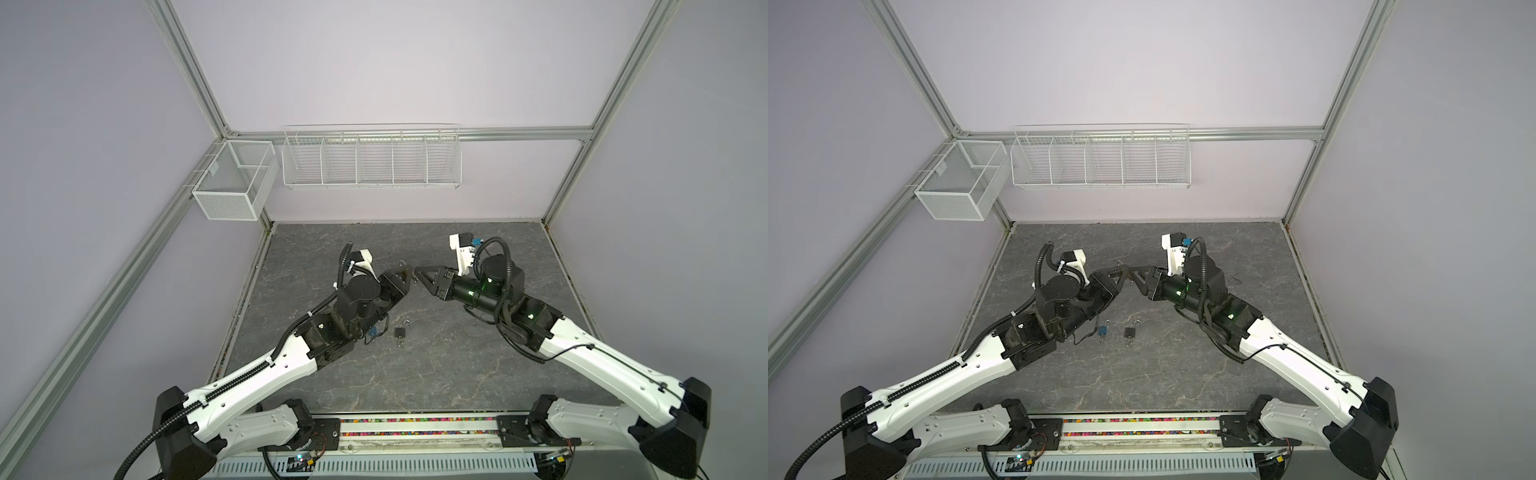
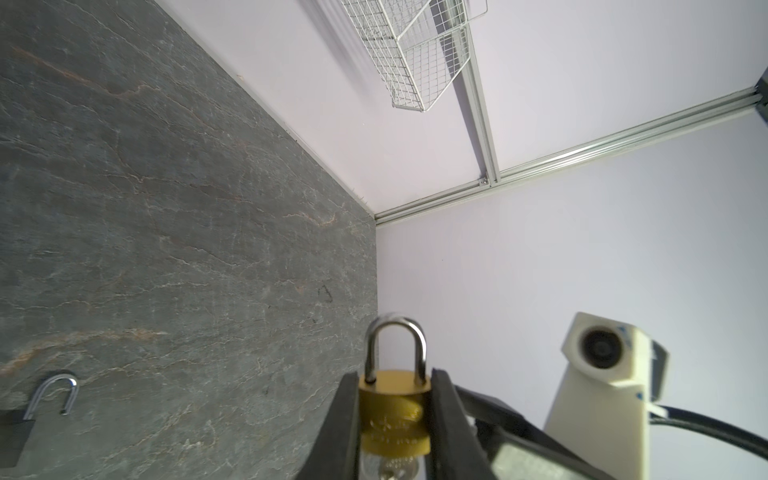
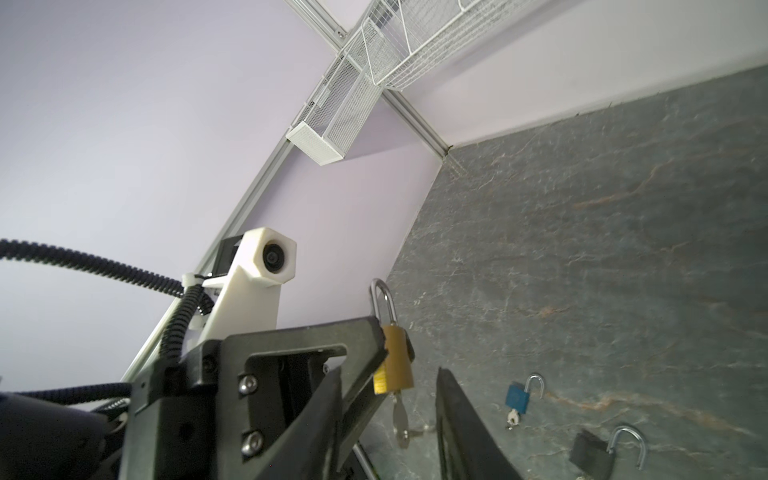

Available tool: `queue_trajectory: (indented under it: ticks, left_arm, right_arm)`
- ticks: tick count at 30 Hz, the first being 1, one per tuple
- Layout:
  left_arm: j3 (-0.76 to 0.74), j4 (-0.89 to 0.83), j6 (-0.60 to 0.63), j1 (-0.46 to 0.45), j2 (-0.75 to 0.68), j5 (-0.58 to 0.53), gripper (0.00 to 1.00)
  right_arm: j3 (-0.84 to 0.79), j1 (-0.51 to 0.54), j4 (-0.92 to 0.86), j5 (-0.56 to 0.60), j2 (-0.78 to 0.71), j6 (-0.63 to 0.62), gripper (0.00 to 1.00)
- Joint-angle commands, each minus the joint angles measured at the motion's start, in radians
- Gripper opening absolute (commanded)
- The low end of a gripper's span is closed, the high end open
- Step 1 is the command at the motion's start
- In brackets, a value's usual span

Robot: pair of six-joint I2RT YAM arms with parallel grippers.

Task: Unlock with the key
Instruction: 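Turn the key with the right gripper while the left holds the padlock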

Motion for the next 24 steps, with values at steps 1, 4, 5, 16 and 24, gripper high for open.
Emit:
queue_trajectory:
  ticks: [1, 4, 5, 16, 24]
  left_arm:
    - [0.042, -0.059, 0.160, 0.003, -0.027, -0.040, 0.00]
    - [0.035, -0.104, 0.296, 0.009, -0.044, -0.081, 0.00]
    - [0.030, -0.125, 0.348, 0.009, -0.054, -0.098, 0.00]
    - [-0.276, 0.248, 1.073, -0.024, -0.175, -0.039, 0.00]
    - [-0.409, 0.536, 1.342, -0.160, -0.117, -0.110, 0.00]
  right_arm:
    - [0.038, -0.005, -0.108, 0.018, -0.047, -0.076, 0.50]
    - [0.067, -0.007, -0.233, 0.048, -0.081, -0.127, 0.60]
    - [0.082, -0.009, -0.286, 0.066, -0.091, -0.144, 0.63]
    - [0.291, -0.012, -0.719, 0.061, -0.015, -0.400, 0.81]
    - [0.385, 0.020, -0.843, 0.083, 0.110, -0.436, 0.83]
